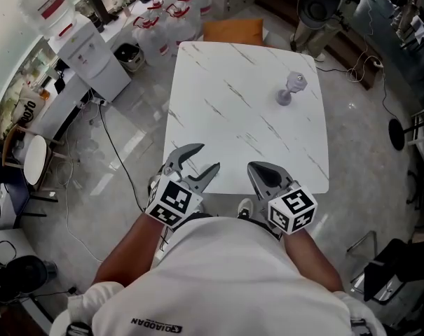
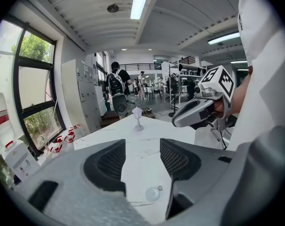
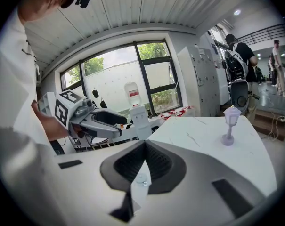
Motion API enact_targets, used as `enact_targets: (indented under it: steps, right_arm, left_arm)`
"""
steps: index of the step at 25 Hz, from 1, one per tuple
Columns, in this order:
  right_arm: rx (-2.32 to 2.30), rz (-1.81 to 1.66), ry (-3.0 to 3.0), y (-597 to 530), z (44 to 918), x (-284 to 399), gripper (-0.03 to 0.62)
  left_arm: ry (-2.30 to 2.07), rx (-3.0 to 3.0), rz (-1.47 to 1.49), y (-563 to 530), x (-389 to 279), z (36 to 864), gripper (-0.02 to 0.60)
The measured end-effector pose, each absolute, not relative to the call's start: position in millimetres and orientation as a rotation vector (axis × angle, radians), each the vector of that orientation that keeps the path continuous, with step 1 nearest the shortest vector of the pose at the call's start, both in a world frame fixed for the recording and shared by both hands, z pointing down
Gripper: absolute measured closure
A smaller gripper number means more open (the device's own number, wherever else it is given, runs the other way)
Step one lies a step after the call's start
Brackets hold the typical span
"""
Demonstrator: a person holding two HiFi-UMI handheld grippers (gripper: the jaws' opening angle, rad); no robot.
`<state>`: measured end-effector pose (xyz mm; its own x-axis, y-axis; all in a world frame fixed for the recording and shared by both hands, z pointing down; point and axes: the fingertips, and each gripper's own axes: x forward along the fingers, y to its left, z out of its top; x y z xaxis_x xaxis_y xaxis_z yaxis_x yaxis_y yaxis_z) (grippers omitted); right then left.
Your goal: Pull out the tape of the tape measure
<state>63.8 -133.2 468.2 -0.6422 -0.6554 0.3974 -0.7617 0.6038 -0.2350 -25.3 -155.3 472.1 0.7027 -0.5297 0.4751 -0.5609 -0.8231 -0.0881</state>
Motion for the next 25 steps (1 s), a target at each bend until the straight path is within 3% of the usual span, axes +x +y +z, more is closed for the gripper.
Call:
enact_targets:
  steps: [10,17,25]
  right_arm:
    - [1.169,0.577,-2.537,-128.7,477.3,70.2,0.588]
    - [1.162,0.607,-2.519,-122.8,486.6,70.5,0.588]
    - [1.180,0.649,-2.484,-113.5,500.6,81.4,0.588]
  left_arm:
    - [-0.879,2.857,0.887,-157.0,-27.7,488.8,0.351]
    - [-0.654,2.750,1.276,-149.3,-35.9,581.0,0.340]
    - [-0.463,2.575,1.464,-135.1,-35.8,673.0,0.327]
